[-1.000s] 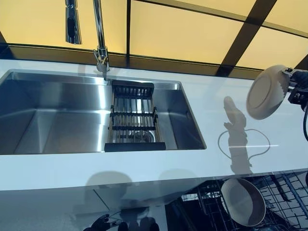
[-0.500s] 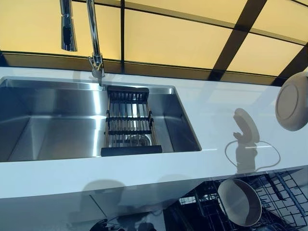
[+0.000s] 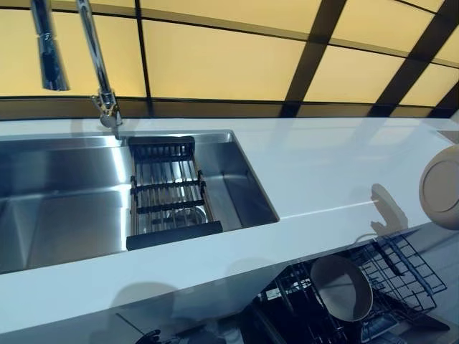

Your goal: Take plates into dishwasher

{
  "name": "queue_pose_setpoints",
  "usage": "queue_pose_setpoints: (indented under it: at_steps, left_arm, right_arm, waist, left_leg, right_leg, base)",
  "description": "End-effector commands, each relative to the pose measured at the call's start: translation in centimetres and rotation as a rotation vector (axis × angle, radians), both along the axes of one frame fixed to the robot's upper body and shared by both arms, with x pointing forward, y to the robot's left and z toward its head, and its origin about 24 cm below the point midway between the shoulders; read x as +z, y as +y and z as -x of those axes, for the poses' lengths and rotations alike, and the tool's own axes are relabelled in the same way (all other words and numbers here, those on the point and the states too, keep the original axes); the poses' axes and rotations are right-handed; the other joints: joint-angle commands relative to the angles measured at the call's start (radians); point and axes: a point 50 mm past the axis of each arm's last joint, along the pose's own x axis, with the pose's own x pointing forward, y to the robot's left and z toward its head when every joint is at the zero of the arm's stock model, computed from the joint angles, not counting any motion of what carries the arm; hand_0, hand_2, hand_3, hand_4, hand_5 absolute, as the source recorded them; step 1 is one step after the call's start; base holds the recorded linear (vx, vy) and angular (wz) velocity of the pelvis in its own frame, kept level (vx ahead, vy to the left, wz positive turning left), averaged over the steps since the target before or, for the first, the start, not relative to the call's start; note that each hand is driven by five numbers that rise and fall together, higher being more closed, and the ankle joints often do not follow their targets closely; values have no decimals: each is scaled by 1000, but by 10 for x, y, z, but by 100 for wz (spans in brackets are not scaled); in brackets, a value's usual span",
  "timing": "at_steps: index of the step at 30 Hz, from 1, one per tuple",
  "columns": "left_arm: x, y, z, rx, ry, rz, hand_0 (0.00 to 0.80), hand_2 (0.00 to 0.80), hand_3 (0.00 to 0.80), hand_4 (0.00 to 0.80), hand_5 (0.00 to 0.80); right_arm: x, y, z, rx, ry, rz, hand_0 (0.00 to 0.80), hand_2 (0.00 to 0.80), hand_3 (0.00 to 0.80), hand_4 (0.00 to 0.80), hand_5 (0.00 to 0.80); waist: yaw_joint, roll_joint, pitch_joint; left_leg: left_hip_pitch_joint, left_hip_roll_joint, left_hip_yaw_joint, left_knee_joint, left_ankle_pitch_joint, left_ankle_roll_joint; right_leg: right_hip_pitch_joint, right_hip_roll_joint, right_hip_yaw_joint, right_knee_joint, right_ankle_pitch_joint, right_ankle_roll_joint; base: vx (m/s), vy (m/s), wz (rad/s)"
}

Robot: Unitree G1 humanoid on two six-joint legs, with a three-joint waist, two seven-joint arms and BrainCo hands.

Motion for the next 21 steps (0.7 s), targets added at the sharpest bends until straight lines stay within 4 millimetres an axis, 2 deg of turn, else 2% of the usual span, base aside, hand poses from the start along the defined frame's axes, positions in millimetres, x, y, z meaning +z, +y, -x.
queue_pose_setpoints:
  at_steps: [1, 10, 21]
  left_arm:
    - [1, 5, 1, -42, 8, -13, 0, 0, 0, 0, 0]
    - [1, 5, -1, -47, 2, -11, 0, 0, 0, 0, 0]
    - [3, 2, -7, -54, -18, -8, 0, 0, 0, 0, 0]
  right_arm:
    - [38, -15, 22, -31, -93, 87, 800, 800, 800, 800, 800]
    - [10, -23, 40, -4, -2, 63, 800, 800, 800, 800, 800]
    - [-26, -19, 45, 68, 127, 71, 800, 800, 800, 800, 800]
  waist:
    - [-1, 8, -13]
    - [-33, 21, -13]
    - [-53, 38, 1]
  left_leg:
    - [51, 7, -18, 3, -104, 28]
    - [62, 13, 12, 3, -110, 27]
    - [64, 15, 27, 3, -113, 29]
  right_leg:
    - [8, 38, -28, 62, -36, 31]
    - [1, 41, -7, 68, -36, 30]
    - [-10, 40, 7, 72, -35, 28]
  base:
    - [-14, -19, -18]
    - [-15, -27, -12]
    - [-30, -25, -7]
